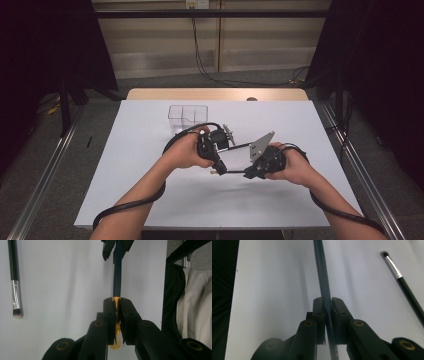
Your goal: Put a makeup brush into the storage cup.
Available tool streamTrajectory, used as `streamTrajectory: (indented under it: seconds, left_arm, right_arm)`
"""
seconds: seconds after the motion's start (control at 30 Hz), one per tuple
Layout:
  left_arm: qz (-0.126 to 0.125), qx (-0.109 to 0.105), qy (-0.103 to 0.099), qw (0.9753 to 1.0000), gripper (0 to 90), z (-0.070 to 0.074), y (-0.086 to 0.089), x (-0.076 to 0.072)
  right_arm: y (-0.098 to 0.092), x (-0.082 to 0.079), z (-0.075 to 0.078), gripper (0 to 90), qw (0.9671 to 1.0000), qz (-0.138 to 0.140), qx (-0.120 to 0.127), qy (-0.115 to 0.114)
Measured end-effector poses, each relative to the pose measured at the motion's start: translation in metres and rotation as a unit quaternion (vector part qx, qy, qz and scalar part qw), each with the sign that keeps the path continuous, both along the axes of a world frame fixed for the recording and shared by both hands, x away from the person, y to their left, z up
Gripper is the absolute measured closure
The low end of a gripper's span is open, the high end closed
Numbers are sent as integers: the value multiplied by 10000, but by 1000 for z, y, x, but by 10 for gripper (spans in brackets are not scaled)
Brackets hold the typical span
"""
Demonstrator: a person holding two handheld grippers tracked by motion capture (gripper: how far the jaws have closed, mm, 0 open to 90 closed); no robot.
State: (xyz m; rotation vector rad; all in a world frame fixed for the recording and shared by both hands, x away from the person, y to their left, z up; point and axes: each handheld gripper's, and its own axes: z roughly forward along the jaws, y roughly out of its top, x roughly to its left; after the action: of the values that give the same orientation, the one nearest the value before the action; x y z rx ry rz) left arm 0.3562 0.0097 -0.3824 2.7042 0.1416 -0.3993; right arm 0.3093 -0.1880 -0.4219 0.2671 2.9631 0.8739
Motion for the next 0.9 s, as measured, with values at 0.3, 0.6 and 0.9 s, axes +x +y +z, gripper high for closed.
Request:
streamTrajectory:
  seconds: [0.3, 0.6, 0.9]
  left_arm:
    - [2, 163, -32, 9999, 841, -6, -2, -1]
    - [75, -62, -41, 9999, 836, -1, 3, 2]
    - [194, -384, -54, 9991, 803, -2, 11, 5]
  right_arm:
    - [3, 1, 2, 750, 9999, -43, 57, -130]
    - [6, -2, 0, 846, 9996, 212, -147, -133]
    - [3, -3, -3, 850, 9998, 128, 63, -104]
